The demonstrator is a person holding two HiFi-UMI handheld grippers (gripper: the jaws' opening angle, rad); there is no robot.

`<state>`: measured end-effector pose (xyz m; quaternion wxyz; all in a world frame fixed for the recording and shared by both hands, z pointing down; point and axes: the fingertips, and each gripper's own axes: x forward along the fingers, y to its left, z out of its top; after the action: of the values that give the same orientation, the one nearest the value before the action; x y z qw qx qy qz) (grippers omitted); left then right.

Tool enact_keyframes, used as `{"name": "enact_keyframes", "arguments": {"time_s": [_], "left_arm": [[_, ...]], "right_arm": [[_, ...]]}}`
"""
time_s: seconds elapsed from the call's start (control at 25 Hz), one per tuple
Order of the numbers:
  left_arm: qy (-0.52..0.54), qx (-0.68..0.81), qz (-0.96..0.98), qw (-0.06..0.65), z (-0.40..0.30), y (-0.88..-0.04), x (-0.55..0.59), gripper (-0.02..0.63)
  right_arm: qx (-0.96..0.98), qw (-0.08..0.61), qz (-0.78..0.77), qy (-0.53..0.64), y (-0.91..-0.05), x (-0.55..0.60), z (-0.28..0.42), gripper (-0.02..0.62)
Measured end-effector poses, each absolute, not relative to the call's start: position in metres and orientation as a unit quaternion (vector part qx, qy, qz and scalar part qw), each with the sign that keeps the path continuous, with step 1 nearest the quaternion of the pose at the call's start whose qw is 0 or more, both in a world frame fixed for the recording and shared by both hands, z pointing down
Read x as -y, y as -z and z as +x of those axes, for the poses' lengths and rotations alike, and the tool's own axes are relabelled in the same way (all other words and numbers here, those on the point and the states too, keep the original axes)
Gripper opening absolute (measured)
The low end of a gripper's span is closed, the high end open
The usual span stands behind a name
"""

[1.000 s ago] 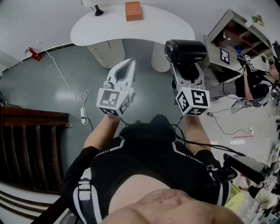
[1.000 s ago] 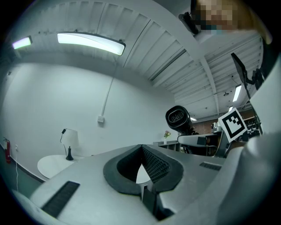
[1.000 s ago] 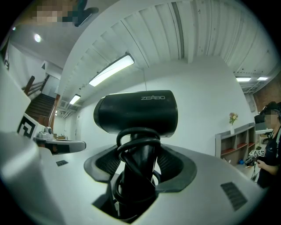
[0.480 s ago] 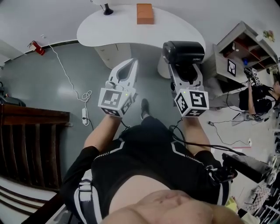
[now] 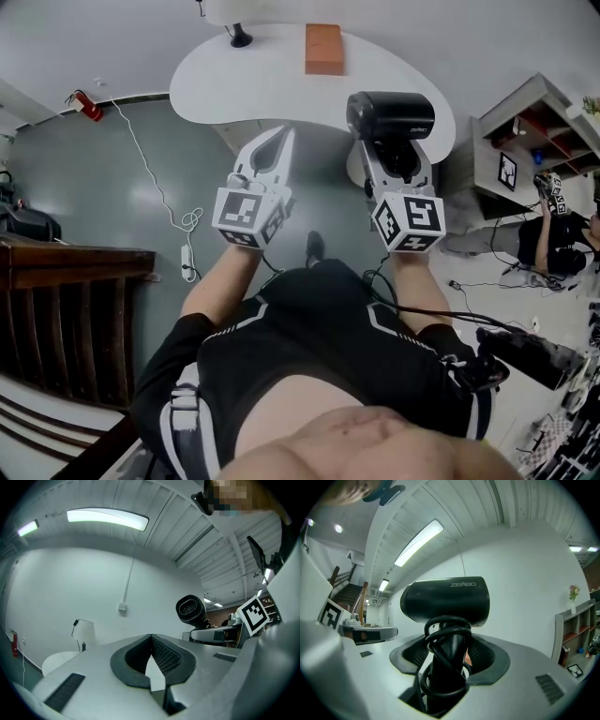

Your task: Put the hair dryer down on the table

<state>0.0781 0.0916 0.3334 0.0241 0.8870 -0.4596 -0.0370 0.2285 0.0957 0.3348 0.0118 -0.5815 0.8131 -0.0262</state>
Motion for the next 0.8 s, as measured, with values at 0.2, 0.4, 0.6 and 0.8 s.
{"name": "enact_keyframes", "arguments": {"time_s": [0.2, 0.4, 0.6, 0.8], "left_arm": [[0.023, 0.459, 0.887, 0.031, 0.088, -0.341, -0.047, 0.031], [0.006, 0.461, 0.887, 0.033, 0.099, -0.349, -0.007, 0.031], [-0.006, 0.466, 0.884, 0.031, 0.103, -0.355, 0.028, 0.031], [-0.020, 0.478, 0.878, 0.029, 0.094, -0.360, 0.061, 0.031]], "right_arm": [[-0.813, 0.010, -0.581, 0.044, -0.344, -0.053, 0.234, 0.273], [-0.815, 0.009, -0.577, 0.053, -0.354, -0.011, 0.241, 0.273], [-0.821, 0.006, -0.569, 0.053, -0.356, 0.028, 0.239, 0.273], [-0.820, 0.011, -0.569, 0.062, -0.359, 0.066, 0.232, 0.273]]}}
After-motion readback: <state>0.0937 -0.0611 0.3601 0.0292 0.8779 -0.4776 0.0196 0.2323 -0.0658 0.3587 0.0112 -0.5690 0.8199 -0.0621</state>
